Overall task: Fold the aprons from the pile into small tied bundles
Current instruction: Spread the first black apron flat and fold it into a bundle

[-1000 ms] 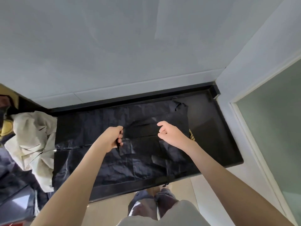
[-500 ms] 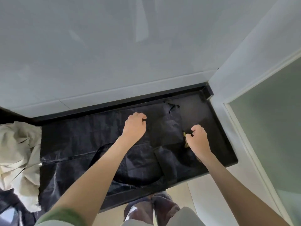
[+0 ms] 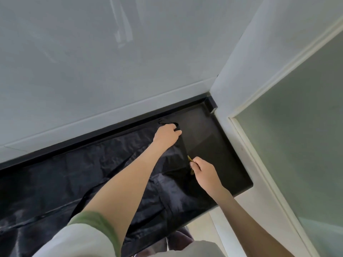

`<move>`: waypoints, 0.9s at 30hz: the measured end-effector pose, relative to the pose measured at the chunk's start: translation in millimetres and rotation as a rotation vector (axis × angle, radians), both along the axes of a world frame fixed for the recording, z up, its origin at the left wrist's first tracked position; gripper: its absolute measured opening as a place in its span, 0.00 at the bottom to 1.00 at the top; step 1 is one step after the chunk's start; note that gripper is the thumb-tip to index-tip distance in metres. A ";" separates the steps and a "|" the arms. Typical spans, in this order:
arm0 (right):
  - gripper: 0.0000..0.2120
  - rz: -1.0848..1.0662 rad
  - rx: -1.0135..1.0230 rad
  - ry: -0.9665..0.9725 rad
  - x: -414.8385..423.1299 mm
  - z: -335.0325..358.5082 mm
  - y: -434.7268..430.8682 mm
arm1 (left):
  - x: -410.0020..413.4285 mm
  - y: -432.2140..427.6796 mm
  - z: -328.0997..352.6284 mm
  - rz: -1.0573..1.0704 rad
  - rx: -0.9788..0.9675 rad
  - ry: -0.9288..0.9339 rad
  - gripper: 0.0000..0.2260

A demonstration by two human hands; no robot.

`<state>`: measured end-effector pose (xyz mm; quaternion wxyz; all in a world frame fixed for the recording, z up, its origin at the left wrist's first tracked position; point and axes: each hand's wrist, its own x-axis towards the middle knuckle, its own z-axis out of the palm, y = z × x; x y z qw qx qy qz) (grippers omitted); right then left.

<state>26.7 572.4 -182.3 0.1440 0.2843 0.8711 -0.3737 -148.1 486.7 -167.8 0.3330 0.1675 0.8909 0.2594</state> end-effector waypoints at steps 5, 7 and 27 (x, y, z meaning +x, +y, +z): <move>0.12 -0.187 -0.013 0.097 2.2 0.6 10.4 | -13.8 -1.4 -5.0 0.229 0.214 0.022 0.09; 0.12 -0.217 -0.009 0.101 0.8 0.4 14.1 | -11.8 -1.8 -6.7 0.253 0.242 0.033 0.10; 0.21 0.102 0.536 -0.025 23.5 -19.0 29.1 | 41.2 -37.6 -6.9 -0.156 0.101 0.463 0.28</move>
